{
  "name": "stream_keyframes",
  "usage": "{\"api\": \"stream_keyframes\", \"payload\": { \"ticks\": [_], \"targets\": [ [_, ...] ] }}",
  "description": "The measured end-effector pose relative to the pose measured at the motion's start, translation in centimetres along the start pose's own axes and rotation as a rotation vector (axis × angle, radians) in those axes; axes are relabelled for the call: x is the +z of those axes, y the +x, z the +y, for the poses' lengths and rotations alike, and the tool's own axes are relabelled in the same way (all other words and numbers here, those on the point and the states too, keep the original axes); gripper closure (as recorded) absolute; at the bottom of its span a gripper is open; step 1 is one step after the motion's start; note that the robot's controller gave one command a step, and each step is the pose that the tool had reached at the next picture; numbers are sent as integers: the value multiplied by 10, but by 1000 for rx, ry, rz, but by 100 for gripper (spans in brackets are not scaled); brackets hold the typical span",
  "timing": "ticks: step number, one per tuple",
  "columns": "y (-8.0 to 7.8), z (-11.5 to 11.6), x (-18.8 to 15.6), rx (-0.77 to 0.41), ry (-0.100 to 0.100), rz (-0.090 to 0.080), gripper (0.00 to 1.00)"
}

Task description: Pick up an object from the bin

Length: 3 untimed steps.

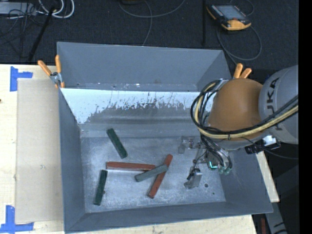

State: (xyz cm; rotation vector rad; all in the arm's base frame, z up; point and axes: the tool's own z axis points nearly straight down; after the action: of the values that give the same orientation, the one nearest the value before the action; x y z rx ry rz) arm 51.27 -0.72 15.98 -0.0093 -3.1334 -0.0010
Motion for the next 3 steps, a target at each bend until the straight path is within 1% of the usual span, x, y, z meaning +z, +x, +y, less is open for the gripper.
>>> {"api": "stream_keyframes", "payload": {
  "ticks": [1,2,3],
  "targets": [
    [1,66,83,39,-2,1,0],
    [-20,42,91,68,0,-9,0],
    [-19,43,90,67,0,-7,100]
  ]
}}
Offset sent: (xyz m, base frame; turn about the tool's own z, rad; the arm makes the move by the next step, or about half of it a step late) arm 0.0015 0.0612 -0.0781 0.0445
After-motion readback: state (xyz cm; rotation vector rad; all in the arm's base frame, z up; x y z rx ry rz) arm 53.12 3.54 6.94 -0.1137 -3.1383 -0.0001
